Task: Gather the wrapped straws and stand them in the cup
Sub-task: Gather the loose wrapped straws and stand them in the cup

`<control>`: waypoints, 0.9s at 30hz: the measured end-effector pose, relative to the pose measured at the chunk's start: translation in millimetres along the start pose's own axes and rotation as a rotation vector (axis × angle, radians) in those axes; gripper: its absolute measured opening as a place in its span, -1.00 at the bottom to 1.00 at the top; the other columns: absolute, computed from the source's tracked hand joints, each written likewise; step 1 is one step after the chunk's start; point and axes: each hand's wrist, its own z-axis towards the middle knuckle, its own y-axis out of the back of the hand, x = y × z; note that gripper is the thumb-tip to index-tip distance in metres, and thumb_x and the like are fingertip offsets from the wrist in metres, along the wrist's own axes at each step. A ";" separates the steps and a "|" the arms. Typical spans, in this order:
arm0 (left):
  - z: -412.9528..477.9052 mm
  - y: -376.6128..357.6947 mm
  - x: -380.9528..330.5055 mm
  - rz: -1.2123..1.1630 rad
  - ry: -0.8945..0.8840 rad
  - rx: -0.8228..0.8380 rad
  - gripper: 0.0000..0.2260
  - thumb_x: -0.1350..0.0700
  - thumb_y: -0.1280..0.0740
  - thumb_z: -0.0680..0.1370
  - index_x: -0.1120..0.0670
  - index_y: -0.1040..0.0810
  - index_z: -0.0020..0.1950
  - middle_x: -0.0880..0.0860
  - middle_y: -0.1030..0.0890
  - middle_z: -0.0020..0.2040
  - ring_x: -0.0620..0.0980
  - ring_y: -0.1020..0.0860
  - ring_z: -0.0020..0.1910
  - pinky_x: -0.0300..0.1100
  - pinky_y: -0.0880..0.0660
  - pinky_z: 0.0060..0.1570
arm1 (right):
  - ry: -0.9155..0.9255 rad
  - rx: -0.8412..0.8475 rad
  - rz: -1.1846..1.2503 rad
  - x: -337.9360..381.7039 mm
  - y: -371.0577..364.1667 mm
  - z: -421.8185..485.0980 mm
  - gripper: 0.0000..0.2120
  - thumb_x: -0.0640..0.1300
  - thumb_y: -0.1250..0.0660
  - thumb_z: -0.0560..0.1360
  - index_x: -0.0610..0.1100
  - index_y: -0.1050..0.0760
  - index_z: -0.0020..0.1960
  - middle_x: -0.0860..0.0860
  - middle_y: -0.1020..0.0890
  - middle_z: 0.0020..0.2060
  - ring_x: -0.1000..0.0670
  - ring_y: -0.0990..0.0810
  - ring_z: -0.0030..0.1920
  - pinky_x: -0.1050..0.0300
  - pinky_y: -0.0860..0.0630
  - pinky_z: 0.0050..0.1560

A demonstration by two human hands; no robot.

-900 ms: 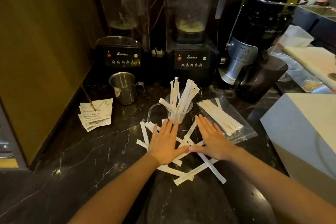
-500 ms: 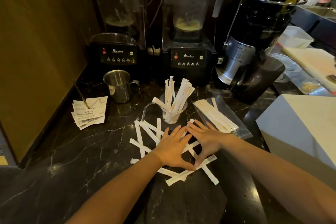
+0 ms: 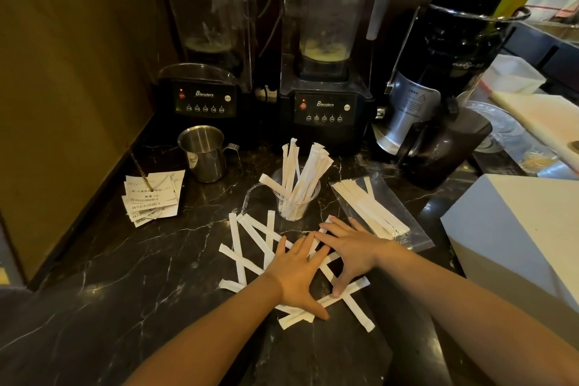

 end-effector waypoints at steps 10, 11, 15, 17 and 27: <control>-5.2 -0.9 -5.6 0.093 0.080 -0.043 -0.17 -0.29 -0.22 0.41 0.09 0.10 0.46 0.13 -0.07 0.52 0.12 -0.01 0.48 0.20 0.11 0.41 | -0.010 0.005 -0.039 3.2 -12.3 -21.9 0.08 0.29 -0.42 0.22 0.02 0.16 0.47 -0.05 0.12 0.52 -0.11 0.21 0.50 -0.15 0.28 0.43; -5.8 -0.9 -5.8 0.107 0.083 -0.055 -0.19 -0.28 -0.21 0.43 0.11 0.08 0.46 0.13 -0.10 0.51 0.12 -0.04 0.48 0.19 0.08 0.41 | -0.011 -0.001 -0.050 3.8 -14.0 -24.0 0.07 0.29 -0.42 0.22 0.01 0.16 0.47 -0.05 0.10 0.52 -0.11 0.20 0.50 -0.14 0.28 0.44; -7.1 -1.5 -8.6 0.152 0.075 -0.102 -0.29 -0.22 -0.19 0.47 0.13 -0.02 0.45 0.16 -0.21 0.46 0.13 -0.15 0.43 0.15 -0.01 0.41 | -0.019 -0.042 -0.077 7.0 -19.9 -31.1 -0.03 0.23 -0.41 0.29 0.00 0.08 0.47 -0.06 0.00 0.51 -0.13 0.09 0.49 -0.14 0.20 0.45; -7.0 -1.7 -10.4 0.164 0.054 -0.133 -0.36 -0.18 -0.19 0.48 0.14 -0.12 0.42 0.17 -0.28 0.41 0.14 -0.21 0.39 0.13 -0.07 0.39 | -0.020 -0.059 -0.077 8.4 -20.8 -35.3 -0.11 0.20 -0.39 0.33 0.00 0.03 0.46 -0.07 -0.06 0.49 -0.14 0.02 0.48 -0.13 0.13 0.46; -3.9 -4.0 -21.3 0.206 -0.017 -0.215 -0.66 -0.04 -0.18 0.52 0.16 -0.44 0.17 0.18 -0.51 0.14 0.14 -0.39 0.16 0.03 -0.23 0.18 | 0.027 -0.133 -0.110 15.7 -19.1 -51.7 -0.51 -0.05 -0.32 0.41 -0.14 -0.30 0.29 -0.12 -0.41 0.20 -0.11 -0.36 0.20 0.01 -0.32 0.21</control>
